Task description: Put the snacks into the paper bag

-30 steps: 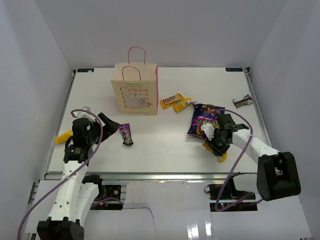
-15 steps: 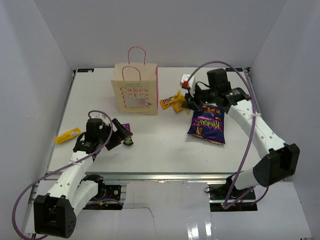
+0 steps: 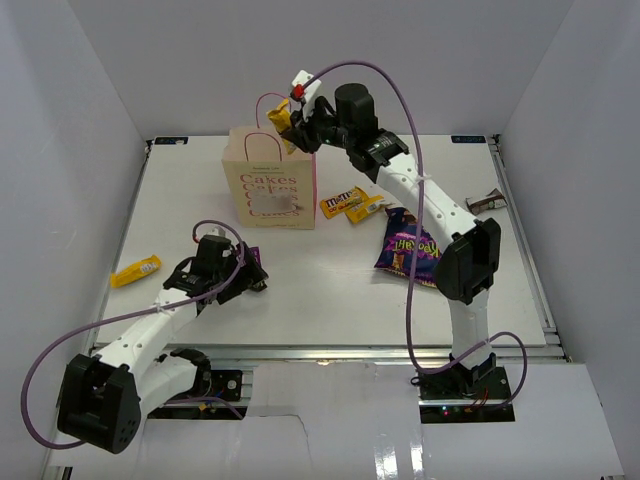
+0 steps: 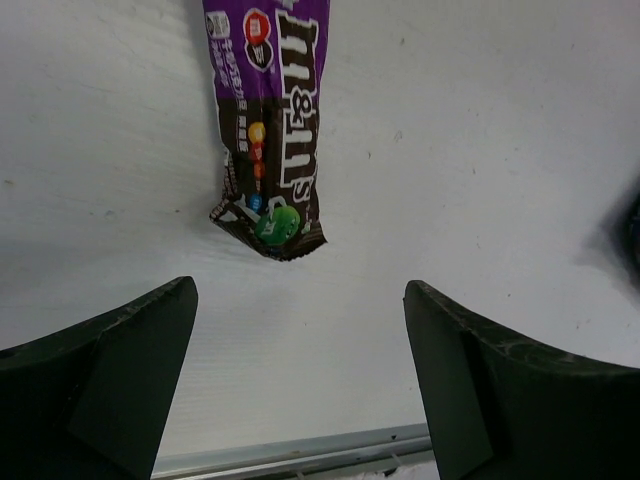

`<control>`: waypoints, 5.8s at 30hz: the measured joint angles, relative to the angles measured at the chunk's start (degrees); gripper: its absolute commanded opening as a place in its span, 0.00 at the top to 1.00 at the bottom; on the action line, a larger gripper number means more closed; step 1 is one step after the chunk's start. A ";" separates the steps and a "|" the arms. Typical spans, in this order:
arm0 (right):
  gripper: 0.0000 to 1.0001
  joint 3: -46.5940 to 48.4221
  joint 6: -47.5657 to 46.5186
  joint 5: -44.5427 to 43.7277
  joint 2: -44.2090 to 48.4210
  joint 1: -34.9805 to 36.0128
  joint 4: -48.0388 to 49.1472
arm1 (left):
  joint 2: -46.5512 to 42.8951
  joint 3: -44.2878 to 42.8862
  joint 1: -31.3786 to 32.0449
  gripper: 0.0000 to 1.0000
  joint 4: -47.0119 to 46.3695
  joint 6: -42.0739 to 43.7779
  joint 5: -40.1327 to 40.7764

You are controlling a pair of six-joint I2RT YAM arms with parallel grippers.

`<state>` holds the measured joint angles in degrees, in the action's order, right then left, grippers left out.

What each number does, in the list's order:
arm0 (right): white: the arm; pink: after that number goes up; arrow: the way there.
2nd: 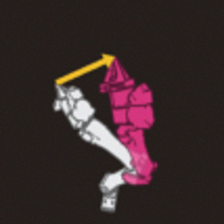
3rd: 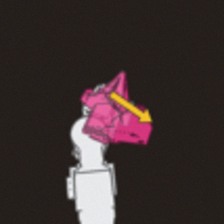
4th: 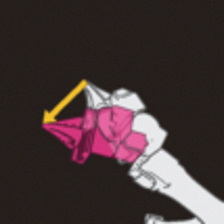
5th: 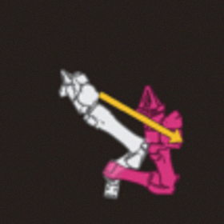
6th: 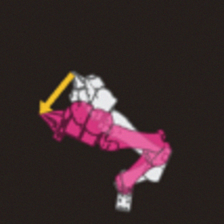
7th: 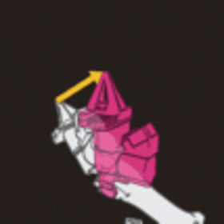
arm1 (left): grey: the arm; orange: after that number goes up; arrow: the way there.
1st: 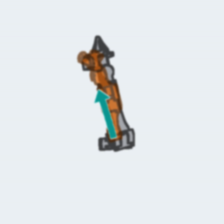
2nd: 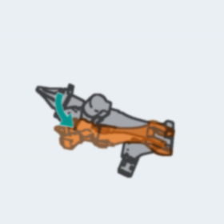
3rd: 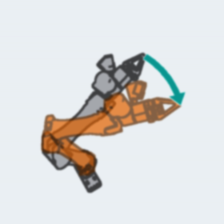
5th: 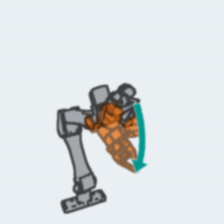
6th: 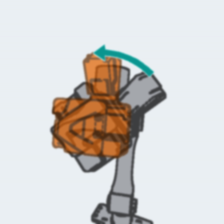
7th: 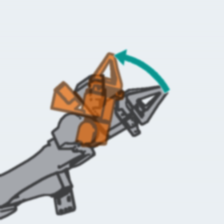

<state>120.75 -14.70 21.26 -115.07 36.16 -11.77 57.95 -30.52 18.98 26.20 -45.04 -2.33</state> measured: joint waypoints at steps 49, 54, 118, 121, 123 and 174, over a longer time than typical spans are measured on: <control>0.00 -58.93 -5.66 25.44 42.27 -25.31 -2.03 | 6.08 -8.61 0.00 0.96 -4.42 10.21 10.03; 0.04 -60.22 -6.10 25.42 43.47 -26.60 -2.08 | -8.44 -10.75 0.00 0.98 -3.21 13.44 11.93; 0.04 -61.59 26.27 -21.70 23.10 -38.29 -5.90 | -3.43 -33.24 -7.21 0.29 -15.45 28.00 12.66; 0.02 -61.07 28.00 -17.33 20.33 -42.45 -4.59 | -9.75 -27.26 -7.23 0.29 -12.74 25.77 12.94; 0.00 -60.81 28.63 -13.40 18.51 -44.37 -3.58 | -13.29 -23.26 -7.23 0.29 -10.99 23.78 12.76; 0.92 -64.67 58.49 54.16 25.09 -39.39 60.81 | -31.19 -7.28 -7.23 0.26 -3.96 5.97 3.15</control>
<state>56.07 43.79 75.42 -89.97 -3.22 49.04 26.76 -37.80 11.75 22.24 -39.07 0.82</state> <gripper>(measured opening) 0.145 0.736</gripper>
